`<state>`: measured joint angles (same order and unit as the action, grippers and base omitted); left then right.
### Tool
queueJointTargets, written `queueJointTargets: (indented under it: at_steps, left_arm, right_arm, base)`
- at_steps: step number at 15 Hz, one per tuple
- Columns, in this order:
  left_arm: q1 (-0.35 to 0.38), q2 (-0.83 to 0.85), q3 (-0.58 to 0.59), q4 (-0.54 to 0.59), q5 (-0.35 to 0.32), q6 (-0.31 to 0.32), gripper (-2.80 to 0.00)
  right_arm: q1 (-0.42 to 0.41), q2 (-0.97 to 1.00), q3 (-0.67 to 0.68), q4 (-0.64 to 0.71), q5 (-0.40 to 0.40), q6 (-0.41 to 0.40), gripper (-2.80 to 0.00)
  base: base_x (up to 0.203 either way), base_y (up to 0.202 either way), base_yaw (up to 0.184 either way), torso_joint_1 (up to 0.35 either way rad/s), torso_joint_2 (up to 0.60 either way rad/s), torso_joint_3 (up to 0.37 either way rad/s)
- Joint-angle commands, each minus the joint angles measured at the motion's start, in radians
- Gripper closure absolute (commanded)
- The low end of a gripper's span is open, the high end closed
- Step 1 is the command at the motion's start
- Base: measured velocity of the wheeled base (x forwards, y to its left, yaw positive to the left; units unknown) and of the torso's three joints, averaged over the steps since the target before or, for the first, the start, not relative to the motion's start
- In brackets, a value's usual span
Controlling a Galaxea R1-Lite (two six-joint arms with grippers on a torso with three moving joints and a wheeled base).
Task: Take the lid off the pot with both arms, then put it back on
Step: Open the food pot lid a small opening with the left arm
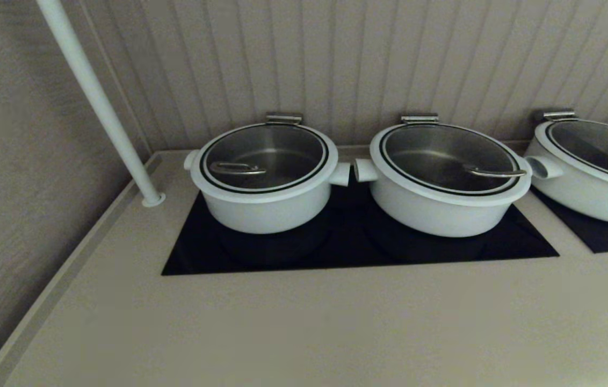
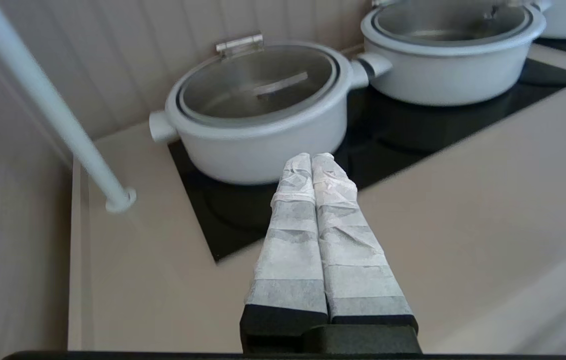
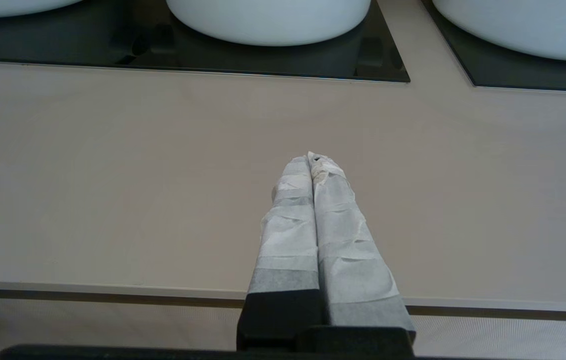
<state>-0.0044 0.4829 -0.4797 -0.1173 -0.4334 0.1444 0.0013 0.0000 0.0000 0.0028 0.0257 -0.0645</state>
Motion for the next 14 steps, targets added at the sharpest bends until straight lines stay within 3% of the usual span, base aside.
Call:
queueJointTargets:
  at_steps: [1,9,14]
  left_arm:
    - [-0.027,0.149,-0.016,-0.046,-0.004,0.013,0.00]
    - [-0.194,0.360,-0.027,-0.067,-0.001,0.075,0.00]
    - [-0.250,0.525,-0.028,-0.192,0.000,0.077,0.00]
  right_arm:
    - [0.000,0.002,0.000,-0.001,0.002,-0.003,0.00]
    - [0.000,0.002,0.000,0.000,0.002,-0.016,0.00]
    - [0.000,0.002,0.000,0.000,0.002,-0.017,0.00]
  base:
    - [0.000,0.000,0.000,0.000,0.00,0.000]
    - [0.000,0.000,0.000,0.000,0.00,0.000]
    - [0.000,0.000,0.000,0.000,0.00,0.000]
